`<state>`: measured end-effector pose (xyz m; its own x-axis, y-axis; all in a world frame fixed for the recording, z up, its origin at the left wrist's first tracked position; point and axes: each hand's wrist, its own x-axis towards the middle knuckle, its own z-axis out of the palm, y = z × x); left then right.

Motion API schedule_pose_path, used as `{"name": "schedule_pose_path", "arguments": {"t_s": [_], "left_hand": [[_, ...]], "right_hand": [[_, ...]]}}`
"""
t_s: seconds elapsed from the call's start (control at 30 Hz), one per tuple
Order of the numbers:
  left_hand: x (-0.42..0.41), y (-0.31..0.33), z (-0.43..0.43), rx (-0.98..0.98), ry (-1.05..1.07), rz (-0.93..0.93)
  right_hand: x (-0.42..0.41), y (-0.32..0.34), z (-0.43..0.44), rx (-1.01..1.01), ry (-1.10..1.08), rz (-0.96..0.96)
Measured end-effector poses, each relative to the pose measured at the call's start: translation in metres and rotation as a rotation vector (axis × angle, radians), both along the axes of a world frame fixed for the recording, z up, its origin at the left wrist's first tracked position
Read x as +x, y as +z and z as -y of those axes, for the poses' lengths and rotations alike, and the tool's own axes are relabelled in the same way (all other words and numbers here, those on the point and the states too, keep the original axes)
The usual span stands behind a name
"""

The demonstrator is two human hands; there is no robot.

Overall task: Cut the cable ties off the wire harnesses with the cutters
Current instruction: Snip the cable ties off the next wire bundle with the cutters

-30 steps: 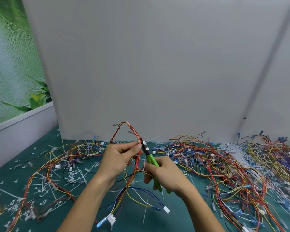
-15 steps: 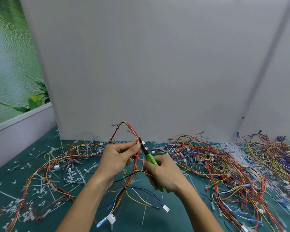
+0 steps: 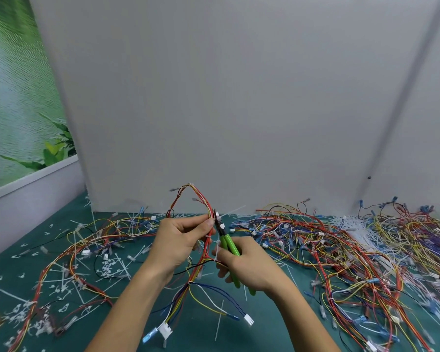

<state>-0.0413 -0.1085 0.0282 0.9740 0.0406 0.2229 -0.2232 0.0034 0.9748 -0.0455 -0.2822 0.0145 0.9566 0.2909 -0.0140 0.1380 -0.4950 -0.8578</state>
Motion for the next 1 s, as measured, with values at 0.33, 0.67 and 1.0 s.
{"name": "schedule_pose_path", "arguments": {"t_s": [0.33,0.67,1.0], "left_hand": [[0.003,-0.002,-0.002,-0.044,-0.004,0.000],[0.008,-0.006,-0.004,-0.097,0.023,0.021],[0.011,-0.011,-0.002,0.024,0.021,0.065]], "right_hand": [[0.002,-0.002,0.000,0.046,-0.039,0.036],[0.003,-0.004,-0.003,0.025,-0.023,0.066],[0.003,-0.005,-0.004,0.036,-0.047,0.098]]}}
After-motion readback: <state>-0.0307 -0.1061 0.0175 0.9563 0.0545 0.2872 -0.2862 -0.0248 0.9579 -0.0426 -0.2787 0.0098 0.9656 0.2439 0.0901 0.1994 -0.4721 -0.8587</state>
